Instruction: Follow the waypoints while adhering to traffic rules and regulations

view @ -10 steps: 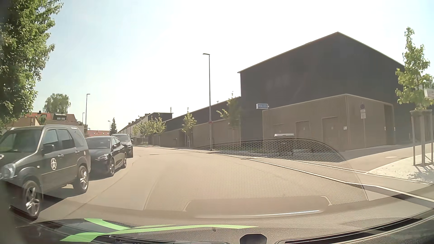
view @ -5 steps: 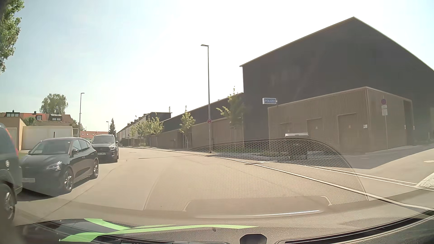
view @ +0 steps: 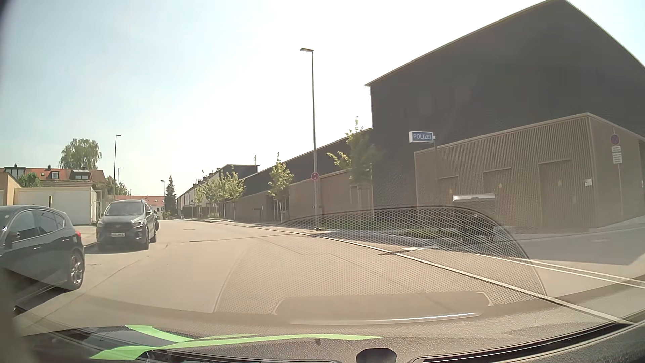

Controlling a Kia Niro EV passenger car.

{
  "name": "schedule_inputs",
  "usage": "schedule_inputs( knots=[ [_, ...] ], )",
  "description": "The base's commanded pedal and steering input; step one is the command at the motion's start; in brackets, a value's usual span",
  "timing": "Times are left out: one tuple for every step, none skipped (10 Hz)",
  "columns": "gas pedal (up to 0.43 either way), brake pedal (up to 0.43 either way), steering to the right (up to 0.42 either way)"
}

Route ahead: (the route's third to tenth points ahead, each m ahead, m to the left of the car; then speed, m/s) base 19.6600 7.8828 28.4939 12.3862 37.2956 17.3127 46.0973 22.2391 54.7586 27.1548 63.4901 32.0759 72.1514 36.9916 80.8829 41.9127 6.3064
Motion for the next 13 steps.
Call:
schedule_inputs(
  knots=[
    [0.138,0.000,-0.063],
    [0.138,0.000,-0.063],
    [0.138,0.000,-0.063],
    [0.138,0.000,-0.064],
    [0.138,0.000,-0.066],
    [0.138,0.000,-0.069],
    [0.138,0.000,-0.074],
    [0.138,0.000,-0.079],
    [0.138,0.000,-0.084],
    [0.138,0.000,-0.089],
    [0.138,0.000,-0.092],
    [0.138,0.000,-0.094],
    [0.138,0.000,-0.096]
  ],
)
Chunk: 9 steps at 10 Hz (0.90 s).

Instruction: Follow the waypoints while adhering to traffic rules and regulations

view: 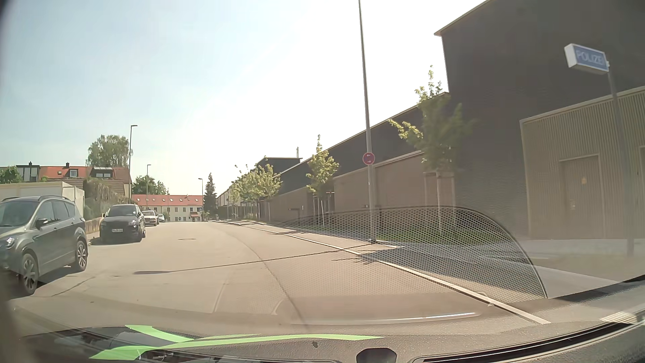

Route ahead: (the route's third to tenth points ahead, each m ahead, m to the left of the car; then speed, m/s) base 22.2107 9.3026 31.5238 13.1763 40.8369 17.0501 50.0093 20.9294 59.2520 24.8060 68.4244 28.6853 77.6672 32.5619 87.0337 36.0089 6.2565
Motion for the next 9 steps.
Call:
schedule_inputs(
  knots=[
    [0.138,0.000,-0.098],
    [0.138,0.000,-0.099],
    [0.138,0.000,-0.100],
    [0.138,0.000,-0.100],
    [0.138,0.000,-0.100],
    [0.138,0.000,-0.100],
    [0.138,0.000,-0.100],
    [0.138,0.000,-0.100],
    [0.138,0.000,-0.100]
  ],
)
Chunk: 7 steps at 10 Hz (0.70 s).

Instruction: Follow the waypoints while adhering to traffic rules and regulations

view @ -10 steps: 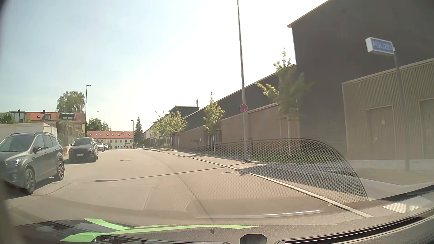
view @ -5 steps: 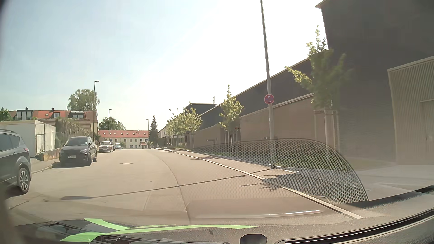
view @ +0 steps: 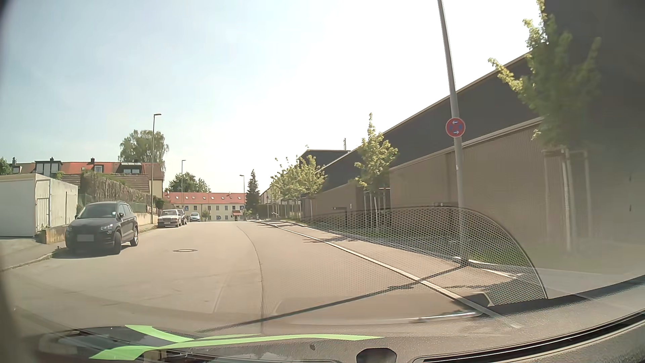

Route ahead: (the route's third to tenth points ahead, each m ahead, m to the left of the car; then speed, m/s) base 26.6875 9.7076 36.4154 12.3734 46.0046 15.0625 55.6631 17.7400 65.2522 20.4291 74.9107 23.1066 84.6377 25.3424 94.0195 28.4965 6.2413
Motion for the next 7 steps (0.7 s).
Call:
schedule_inputs(
  knots=[
    [0.138,0.000,-0.103],
    [0.138,0.000,-0.106],
    [0.138,0.000,-0.108],
    [0.138,0.000,-0.108],
    [0.138,0.000,-0.108],
    [0.138,0.000,-0.108],
    [0.138,0.000,-0.108]
  ],
)
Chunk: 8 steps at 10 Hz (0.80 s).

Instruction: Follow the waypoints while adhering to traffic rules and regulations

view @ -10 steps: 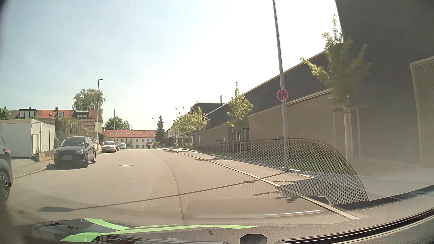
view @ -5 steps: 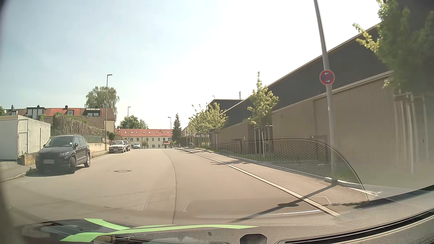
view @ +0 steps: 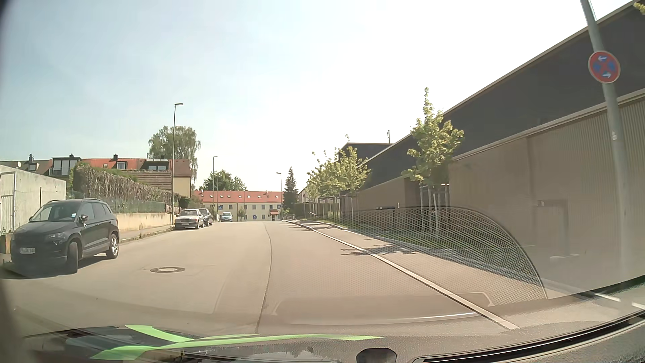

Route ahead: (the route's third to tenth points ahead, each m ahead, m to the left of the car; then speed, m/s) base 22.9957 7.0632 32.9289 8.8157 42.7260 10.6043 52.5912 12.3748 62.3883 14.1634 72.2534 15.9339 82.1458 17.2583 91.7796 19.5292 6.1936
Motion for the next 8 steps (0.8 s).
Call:
schedule_inputs(
  knots=[
    [0.138,0.000,-0.108],
    [0.138,0.000,-0.108],
    [0.138,0.000,-0.107],
    [0.138,0.000,-0.107],
    [0.138,0.000,-0.106],
    [0.138,0.000,-0.104],
    [0.138,0.000,-0.098],
    [0.138,0.000,-0.094]
  ],
)
